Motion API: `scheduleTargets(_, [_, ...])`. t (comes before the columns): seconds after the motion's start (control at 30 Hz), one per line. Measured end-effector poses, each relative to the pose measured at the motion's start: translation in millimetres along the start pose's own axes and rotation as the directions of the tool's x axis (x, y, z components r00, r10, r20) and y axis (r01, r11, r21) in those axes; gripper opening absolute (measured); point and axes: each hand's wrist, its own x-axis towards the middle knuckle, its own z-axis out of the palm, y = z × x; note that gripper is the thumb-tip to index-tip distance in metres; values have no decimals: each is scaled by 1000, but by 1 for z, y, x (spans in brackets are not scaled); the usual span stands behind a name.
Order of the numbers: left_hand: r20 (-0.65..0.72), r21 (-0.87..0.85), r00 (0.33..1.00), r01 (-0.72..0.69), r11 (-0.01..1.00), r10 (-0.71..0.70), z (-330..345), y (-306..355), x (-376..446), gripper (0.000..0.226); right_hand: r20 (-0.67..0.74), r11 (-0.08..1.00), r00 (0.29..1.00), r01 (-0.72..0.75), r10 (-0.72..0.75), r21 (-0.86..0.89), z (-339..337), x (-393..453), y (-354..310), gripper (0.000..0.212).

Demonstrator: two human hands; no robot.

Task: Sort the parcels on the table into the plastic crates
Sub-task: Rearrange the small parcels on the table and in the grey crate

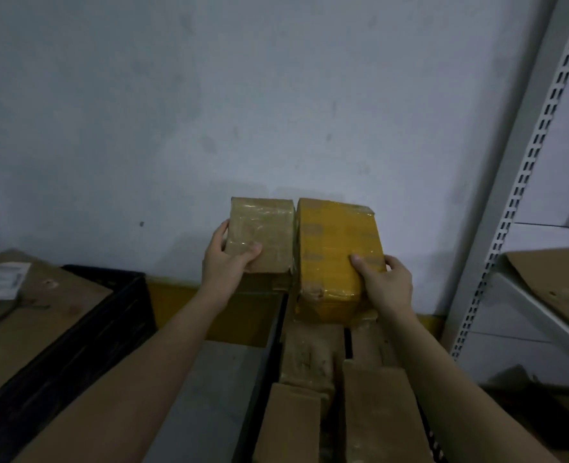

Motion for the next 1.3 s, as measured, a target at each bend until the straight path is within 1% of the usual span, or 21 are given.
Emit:
scheduleTargets(0.1, [-67,19,998,-1,1000,2,-34,-1,-16,79,52,999,999,-3,1,48,27,-24,0,77])
scheduleTargets(0.23, [-113,43,993,29,999,-24,-87,-1,-31,76,118,994,993,-30,18,109,56,-54,2,77])
scheduleTargets(0.33, [-168,26,985,38,999,-33,-123,-5,-38,74,185,991,983,-42,18,128,79,-68,-5,74])
scheduleTargets(0.43, [-225,-12,971,77,997,-78,-154,-16,-38,79,260,991,966,-44,8,130,109,-81,-11,75])
scheduleTargets(0.5, [-238,-9,966,104,995,-103,-174,-26,-32,78,276,991,961,-46,9,128,132,-88,-13,75])
scheduleTargets(0.6, [-208,-5,968,139,990,-137,-201,-46,-16,77,286,992,958,-50,15,113,167,-95,-11,74])
scheduleTargets(0.77, [-149,-34,966,208,977,-211,-243,-85,21,79,213,998,975,-63,57,23,228,-105,-1,79])
scheduleTargets(0.9, [-77,-46,957,275,960,-278,-270,-127,41,82,163,995,983,-78,88,-68,275,-116,18,76])
scheduleTargets(1.03, [-40,-37,939,341,939,-342,-289,-171,51,83,103,983,983,-140,153,-120,310,-129,39,76])
scheduleTargets(1.2, [16,39,895,444,895,-445,-293,-230,43,84,9,941,960,-272,279,-204,328,-153,92,82])
scheduleTargets(1.3, [28,73,839,540,838,-543,-294,-271,26,85,-28,902,931,-358,363,-242,330,-166,130,86])
